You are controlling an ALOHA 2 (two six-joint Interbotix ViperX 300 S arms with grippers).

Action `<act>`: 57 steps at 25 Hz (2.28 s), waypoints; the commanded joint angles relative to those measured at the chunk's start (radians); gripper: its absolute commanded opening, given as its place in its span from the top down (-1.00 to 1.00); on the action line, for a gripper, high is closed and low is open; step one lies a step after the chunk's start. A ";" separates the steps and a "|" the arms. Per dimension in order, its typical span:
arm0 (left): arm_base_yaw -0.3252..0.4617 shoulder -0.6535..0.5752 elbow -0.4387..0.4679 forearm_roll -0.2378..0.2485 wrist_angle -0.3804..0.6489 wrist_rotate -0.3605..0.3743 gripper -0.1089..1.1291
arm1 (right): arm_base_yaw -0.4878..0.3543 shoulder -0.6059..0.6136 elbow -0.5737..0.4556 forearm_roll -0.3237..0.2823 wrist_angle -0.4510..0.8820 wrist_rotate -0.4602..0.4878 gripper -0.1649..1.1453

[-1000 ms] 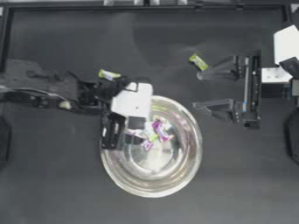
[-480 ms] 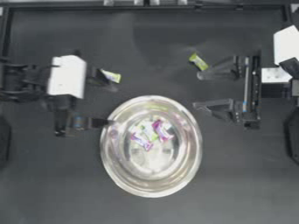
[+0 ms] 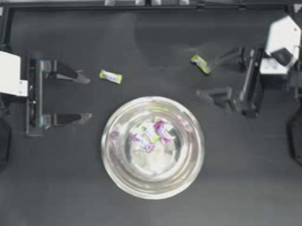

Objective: Put candies in bowl

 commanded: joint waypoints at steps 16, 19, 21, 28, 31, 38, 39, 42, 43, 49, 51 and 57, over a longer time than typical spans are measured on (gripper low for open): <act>0.020 -0.023 0.038 -0.029 -0.075 0.002 -0.83 | -0.331 0.417 -0.327 0.173 0.420 -0.215 -0.79; 0.021 -0.028 0.043 -0.031 -0.075 0.000 -0.83 | -0.365 0.480 -0.345 0.258 0.419 -0.302 -0.79; 0.023 -0.034 0.049 -0.032 -0.075 -0.002 -0.83 | -0.377 0.514 -0.353 0.279 0.419 -0.327 -0.79; 0.041 -0.064 0.078 -0.063 -0.080 0.002 -0.83 | -0.382 0.600 -0.354 0.270 0.417 -0.321 -0.79; 0.043 -0.075 0.089 -0.063 -0.089 0.000 -0.83 | -0.377 0.626 -0.353 0.270 0.416 -0.318 -0.79; 0.043 -0.074 0.091 -0.066 -0.095 0.000 -0.83 | -0.353 0.669 -0.353 0.268 0.416 -0.318 -0.79; 0.043 -0.075 0.091 -0.066 -0.095 -0.002 -0.83 | -0.350 0.675 -0.353 0.268 0.414 -0.316 -0.79; 0.041 -0.074 0.092 -0.071 -0.095 -0.002 -0.83 | -0.341 0.689 -0.354 0.268 0.399 -0.318 -0.77; 0.043 -0.074 0.092 -0.072 -0.097 -0.002 -0.83 | -0.337 0.692 -0.354 0.268 0.394 -0.321 -0.77; 0.043 -0.074 0.094 -0.081 -0.095 0.000 -0.83 | -0.331 0.713 -0.354 0.268 0.379 -0.328 -0.77; 0.043 -0.074 0.095 -0.081 -0.095 0.000 -0.83 | -0.331 0.719 -0.354 0.264 0.379 -0.328 -0.77; 0.041 -0.074 0.095 -0.083 -0.097 -0.002 -0.83 | -0.331 0.739 -0.354 0.232 0.370 -0.321 -0.77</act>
